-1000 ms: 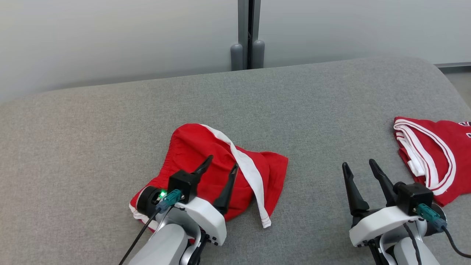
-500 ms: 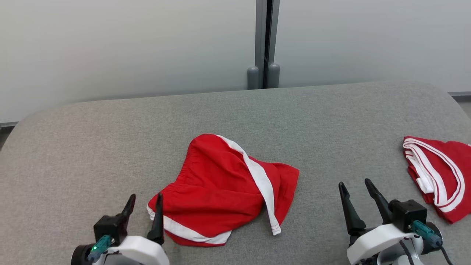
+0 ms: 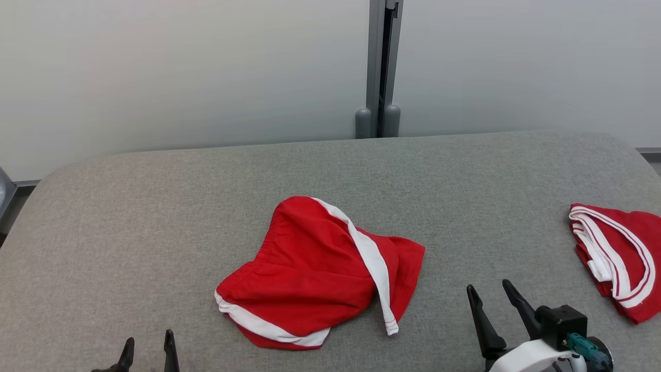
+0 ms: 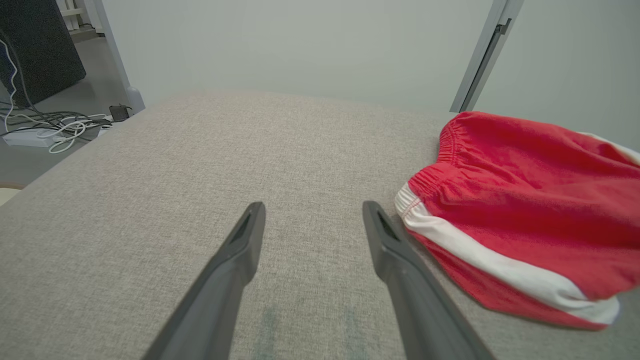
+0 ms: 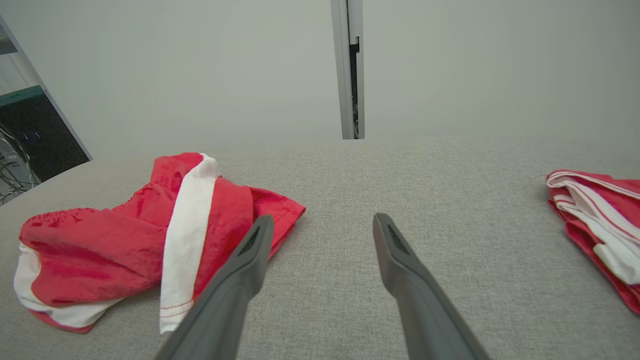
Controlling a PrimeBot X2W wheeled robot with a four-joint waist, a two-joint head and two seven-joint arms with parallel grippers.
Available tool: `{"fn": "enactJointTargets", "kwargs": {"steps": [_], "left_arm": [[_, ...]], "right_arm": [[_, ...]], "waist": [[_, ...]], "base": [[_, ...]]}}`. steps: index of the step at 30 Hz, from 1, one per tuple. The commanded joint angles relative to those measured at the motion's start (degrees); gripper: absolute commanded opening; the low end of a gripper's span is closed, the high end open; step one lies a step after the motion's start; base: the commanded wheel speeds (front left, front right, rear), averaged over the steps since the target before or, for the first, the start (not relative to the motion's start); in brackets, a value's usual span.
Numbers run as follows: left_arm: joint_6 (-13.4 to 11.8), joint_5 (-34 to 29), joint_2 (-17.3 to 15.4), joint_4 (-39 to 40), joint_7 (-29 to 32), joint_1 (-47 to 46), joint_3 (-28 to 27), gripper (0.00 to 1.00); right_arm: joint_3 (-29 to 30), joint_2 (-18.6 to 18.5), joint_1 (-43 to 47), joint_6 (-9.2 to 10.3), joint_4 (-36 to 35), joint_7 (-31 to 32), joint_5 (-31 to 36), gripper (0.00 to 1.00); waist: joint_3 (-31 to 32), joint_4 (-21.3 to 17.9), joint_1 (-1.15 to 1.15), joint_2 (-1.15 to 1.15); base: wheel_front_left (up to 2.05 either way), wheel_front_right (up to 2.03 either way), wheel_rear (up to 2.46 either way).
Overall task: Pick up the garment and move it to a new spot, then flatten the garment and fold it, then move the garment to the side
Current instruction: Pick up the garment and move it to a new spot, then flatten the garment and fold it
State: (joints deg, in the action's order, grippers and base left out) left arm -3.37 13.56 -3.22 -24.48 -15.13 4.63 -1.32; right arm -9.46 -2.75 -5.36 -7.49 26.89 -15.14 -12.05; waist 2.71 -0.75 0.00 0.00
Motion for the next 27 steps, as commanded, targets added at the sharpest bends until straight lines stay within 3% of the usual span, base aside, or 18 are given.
{"fn": "enactJointTargets", "kwargs": {"steps": [1,18,27], "left_arm": [[0.3,-0.6,-0.2,0.4,0.0,0.5,-0.5,1.0],[0.3,1.2,0.2,0.7,0.0,-0.3,0.7,1.0],[0.5,2.2,0.2,-0.1,0.0,-0.4,2.3,1.0]], "right_arm": [[0.0,-0.3,0.5,0.01,0.1,0.0,-0.3,1.0],[-2.0,-0.3,0.0,0.01,0.2,0.0,-0.8,1.0],[-11.2,-0.5,-0.5,0.01,0.4,0.0,-2.4,1.0]], "waist": [[0.0,0.0,0.0,0.0],[-1.0,1.6,0.0,0.0],[-1.9,3.5,0.0,0.0]], "base": [[0.0,0.0,0.0],[0.0,0.0,0.0],[0.0,0.0,0.0]]}}
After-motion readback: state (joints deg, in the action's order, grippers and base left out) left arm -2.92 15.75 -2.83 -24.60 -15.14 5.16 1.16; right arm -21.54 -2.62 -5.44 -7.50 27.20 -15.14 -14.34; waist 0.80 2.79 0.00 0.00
